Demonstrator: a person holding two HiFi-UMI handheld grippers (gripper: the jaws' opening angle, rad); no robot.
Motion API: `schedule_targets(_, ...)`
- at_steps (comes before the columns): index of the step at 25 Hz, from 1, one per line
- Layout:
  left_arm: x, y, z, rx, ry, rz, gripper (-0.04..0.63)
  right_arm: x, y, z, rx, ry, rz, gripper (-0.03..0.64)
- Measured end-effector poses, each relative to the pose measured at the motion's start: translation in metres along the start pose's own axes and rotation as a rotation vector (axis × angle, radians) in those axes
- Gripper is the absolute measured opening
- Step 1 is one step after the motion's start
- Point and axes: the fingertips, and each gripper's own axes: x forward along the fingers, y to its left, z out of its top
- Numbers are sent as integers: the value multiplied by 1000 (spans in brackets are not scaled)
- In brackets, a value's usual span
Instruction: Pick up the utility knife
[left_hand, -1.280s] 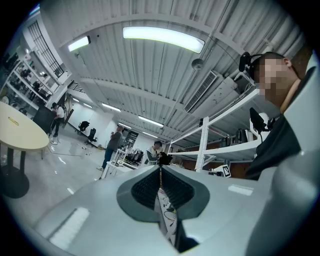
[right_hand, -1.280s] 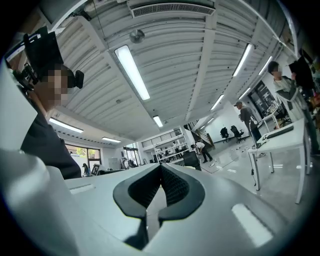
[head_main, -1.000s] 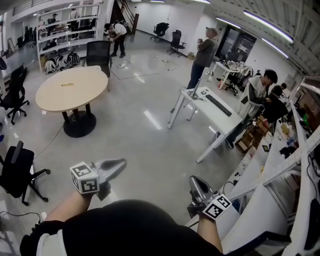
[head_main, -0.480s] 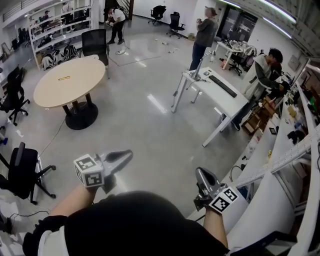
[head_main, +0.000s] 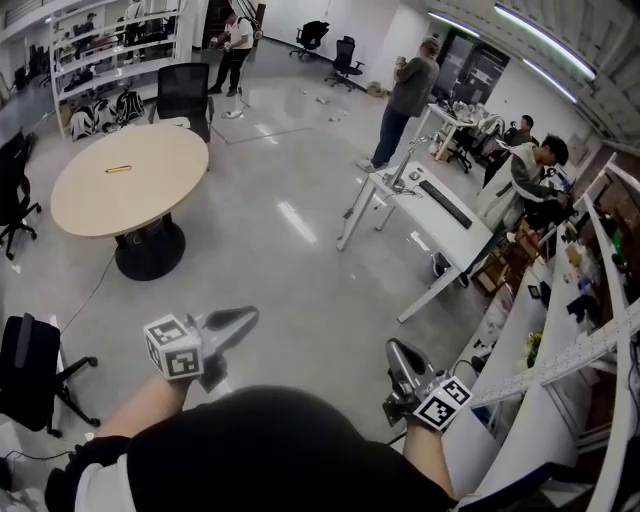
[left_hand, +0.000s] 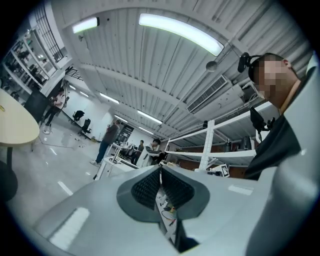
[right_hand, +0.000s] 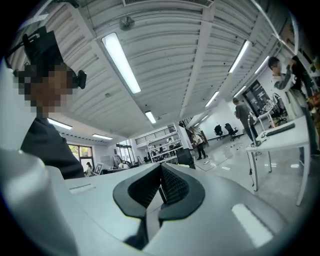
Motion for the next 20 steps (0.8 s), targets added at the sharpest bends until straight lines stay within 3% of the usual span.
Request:
schedule_targets(10,-35,152,80,42,-10,17,9,176,-8,13,-55,-5,10,15)
schedule_targets(20,3,245,99,6,-3,66,11,254,-89,24,-2,6,-9,15)
